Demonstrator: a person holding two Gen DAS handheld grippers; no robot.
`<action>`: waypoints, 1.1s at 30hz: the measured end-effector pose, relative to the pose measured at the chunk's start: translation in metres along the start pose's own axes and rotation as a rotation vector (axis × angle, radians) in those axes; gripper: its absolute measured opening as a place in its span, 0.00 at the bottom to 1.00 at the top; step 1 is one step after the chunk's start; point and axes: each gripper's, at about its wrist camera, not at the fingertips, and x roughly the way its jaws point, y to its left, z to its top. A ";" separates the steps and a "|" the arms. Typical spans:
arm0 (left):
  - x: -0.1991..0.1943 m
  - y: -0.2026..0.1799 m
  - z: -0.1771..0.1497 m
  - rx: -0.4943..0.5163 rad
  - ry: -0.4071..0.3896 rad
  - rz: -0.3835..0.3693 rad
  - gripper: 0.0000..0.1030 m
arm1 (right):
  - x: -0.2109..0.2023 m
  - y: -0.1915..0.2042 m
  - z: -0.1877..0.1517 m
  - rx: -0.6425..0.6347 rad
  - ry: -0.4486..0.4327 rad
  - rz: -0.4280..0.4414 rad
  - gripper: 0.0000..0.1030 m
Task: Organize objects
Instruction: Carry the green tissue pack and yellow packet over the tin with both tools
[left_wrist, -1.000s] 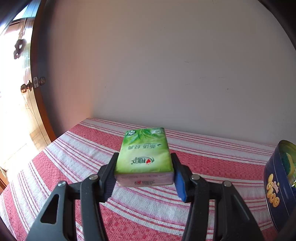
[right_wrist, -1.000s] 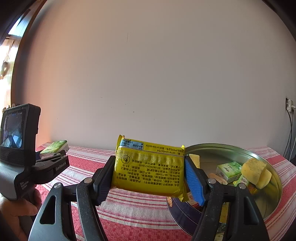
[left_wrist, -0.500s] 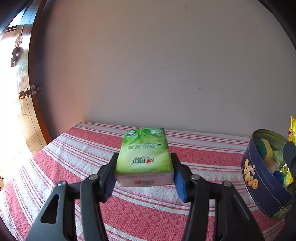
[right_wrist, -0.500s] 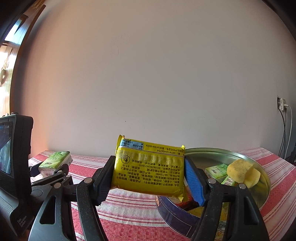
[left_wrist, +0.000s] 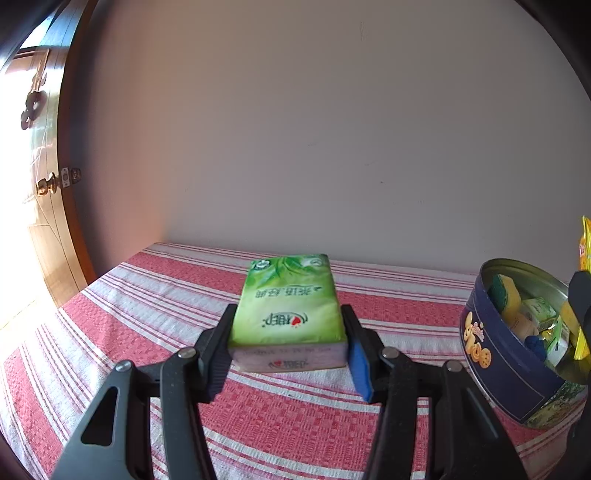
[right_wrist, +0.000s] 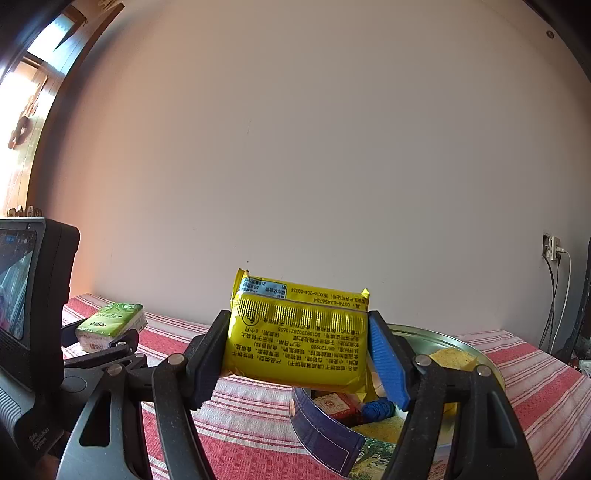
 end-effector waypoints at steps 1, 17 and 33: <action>-0.002 -0.002 0.000 0.001 -0.003 -0.003 0.51 | -0.001 -0.002 0.000 -0.002 -0.003 -0.001 0.71; -0.023 -0.036 -0.007 0.039 -0.028 -0.056 0.51 | -0.010 -0.040 -0.002 -0.061 -0.039 -0.042 0.71; -0.035 -0.087 -0.010 0.058 -0.013 -0.132 0.51 | -0.006 -0.077 0.000 -0.082 -0.070 -0.084 0.71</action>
